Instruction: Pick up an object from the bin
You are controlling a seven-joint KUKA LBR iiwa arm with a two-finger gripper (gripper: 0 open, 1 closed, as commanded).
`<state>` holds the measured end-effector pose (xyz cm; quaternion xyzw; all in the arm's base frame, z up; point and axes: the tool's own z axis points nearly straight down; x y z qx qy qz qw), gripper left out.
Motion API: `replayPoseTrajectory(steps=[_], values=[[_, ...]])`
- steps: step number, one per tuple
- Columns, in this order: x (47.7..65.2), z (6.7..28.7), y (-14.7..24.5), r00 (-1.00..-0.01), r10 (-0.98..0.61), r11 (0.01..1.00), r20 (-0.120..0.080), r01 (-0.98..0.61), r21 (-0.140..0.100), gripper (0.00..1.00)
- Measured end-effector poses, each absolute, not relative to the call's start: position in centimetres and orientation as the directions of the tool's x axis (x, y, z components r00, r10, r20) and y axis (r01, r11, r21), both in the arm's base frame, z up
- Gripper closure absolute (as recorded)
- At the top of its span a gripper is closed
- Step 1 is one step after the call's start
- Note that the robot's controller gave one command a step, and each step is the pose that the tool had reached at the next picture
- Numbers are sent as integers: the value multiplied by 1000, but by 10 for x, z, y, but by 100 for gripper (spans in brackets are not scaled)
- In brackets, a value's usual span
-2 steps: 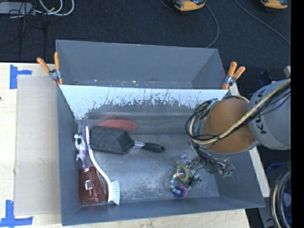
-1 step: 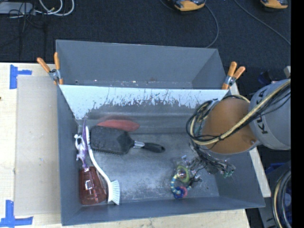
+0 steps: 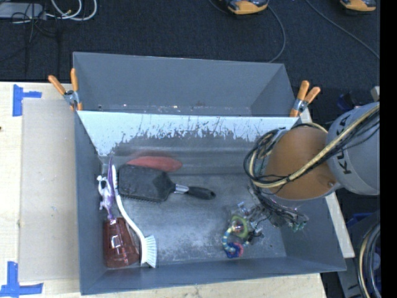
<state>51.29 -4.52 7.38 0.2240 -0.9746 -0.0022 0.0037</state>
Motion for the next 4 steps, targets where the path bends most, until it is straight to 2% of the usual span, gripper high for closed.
replayPoseTrajectory(steps=[2,3,4], values=[[513,91,-45,-902,-432,902,6,-432,6,100],[512,111,-44,-902,-431,902,11,-431,9,100],[514,131,-45,-903,-430,903,4,-430,5,100]])
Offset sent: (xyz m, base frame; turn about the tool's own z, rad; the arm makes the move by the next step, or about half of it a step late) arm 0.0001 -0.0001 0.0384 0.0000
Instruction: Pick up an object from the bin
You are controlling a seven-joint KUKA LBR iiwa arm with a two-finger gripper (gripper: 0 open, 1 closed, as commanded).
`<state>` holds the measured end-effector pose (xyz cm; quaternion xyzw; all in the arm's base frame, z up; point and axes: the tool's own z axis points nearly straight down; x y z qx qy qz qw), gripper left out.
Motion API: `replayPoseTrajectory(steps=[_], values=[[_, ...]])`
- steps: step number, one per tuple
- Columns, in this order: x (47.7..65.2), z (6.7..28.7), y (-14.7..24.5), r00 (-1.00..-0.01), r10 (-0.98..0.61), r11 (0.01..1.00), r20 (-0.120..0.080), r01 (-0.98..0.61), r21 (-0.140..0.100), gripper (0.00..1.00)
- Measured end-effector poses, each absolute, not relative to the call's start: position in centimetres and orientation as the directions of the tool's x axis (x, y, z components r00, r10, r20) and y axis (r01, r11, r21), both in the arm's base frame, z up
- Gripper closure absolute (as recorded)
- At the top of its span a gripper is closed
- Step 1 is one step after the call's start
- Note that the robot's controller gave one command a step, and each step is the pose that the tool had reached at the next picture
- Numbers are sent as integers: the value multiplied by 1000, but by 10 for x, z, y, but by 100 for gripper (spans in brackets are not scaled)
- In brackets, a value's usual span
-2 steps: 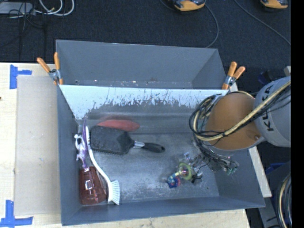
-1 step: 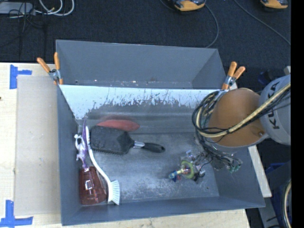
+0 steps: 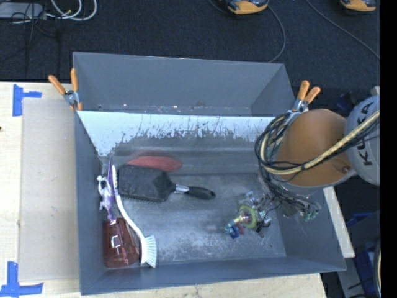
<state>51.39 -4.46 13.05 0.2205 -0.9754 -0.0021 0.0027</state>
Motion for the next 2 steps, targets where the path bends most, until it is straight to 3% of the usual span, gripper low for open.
replayPoseTrajectory(steps=[2], values=[[513,147,-44,-903,-429,903,7,-429,7,100]])
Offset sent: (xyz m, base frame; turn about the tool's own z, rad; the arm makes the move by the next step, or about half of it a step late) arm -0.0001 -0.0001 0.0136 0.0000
